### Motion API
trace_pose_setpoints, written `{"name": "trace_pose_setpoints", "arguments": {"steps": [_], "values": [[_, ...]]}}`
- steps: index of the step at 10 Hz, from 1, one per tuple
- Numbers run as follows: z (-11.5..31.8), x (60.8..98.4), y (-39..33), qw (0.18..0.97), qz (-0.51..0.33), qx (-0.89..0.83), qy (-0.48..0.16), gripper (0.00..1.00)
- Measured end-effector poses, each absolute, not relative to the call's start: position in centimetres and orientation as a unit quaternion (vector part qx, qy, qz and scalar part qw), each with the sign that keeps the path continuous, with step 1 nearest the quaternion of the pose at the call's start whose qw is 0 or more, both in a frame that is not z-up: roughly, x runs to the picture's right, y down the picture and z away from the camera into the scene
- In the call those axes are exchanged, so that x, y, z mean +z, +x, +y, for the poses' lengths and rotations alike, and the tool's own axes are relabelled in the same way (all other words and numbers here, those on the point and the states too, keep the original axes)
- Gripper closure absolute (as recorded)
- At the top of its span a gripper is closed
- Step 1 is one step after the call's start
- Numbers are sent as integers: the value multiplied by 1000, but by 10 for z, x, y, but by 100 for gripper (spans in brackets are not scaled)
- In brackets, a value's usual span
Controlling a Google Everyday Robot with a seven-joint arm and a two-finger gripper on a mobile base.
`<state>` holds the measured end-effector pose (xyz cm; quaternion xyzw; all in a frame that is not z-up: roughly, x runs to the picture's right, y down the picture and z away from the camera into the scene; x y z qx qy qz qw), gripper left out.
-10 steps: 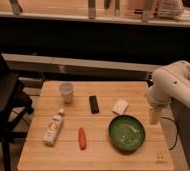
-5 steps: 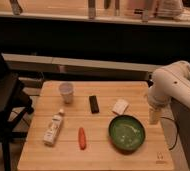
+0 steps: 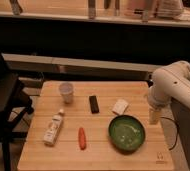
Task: Place the bottle in the ceramic bowl
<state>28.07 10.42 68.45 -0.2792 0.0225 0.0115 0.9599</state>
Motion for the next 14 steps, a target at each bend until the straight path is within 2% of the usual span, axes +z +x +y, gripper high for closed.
{"name": "trace_pose_setpoints", "arguments": {"steps": [3,8,14], "values": [[94,691,231,961,14,-38,-272,20],[88,692,212,960,12,-91,-264,20],[92,689,136,952,-1,-167,-255,20]]}}
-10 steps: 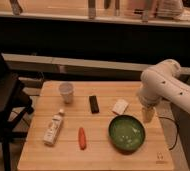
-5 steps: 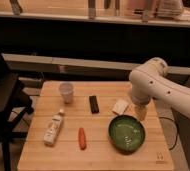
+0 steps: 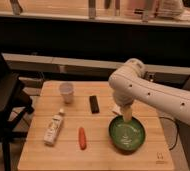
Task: Place the bottle in the ceramic bowl
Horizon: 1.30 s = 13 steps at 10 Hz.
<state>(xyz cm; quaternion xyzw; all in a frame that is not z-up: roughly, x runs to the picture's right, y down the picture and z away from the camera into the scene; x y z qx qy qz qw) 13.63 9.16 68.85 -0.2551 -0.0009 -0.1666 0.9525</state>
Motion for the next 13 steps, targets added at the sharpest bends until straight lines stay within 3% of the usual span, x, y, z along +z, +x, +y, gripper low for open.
{"name": "trace_pose_setpoints", "arguments": {"steps": [13], "values": [[93,693,31,921,-44,-300,-244,20]]}}
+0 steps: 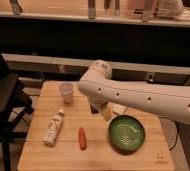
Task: Place the bottle in the ceramic bowl
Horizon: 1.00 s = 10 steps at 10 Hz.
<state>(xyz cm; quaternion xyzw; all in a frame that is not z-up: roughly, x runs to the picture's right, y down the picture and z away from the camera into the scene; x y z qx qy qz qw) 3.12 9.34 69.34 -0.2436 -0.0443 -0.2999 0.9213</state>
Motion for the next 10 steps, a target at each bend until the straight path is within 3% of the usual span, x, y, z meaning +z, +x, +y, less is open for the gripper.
{"name": "trace_pose_setpoints", "arguments": {"steps": [10], "values": [[104,697,-9,896,-90,-366,-234,20]]}}
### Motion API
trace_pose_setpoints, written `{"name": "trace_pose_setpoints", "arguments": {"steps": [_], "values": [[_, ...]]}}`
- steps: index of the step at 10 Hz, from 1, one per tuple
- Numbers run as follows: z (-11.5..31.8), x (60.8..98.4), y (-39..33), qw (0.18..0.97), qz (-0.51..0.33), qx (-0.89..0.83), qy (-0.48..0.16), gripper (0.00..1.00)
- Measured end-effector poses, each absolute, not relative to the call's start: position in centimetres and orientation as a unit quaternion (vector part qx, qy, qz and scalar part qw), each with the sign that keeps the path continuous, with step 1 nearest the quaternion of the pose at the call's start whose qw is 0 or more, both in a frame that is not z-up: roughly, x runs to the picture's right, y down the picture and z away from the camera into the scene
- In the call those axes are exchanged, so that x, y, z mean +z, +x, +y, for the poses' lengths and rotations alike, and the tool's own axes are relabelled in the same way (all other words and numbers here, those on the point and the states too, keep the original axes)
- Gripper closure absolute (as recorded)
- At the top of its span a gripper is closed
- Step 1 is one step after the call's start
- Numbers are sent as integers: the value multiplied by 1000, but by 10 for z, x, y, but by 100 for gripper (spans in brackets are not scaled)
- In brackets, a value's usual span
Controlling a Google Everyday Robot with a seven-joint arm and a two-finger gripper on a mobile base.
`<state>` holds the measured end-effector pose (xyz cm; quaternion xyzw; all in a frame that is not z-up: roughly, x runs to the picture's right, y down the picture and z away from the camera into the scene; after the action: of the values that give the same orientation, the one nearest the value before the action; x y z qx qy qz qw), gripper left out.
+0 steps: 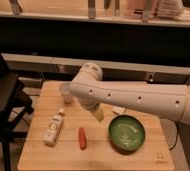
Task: Place the bottle in the ceramic bowl
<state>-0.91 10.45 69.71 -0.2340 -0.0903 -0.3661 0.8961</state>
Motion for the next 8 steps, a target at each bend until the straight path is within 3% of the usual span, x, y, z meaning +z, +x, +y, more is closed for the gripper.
{"name": "trace_pose_setpoints", "arguments": {"steps": [8], "values": [[118,704,-52,868,-131,-427,-219,20]]}}
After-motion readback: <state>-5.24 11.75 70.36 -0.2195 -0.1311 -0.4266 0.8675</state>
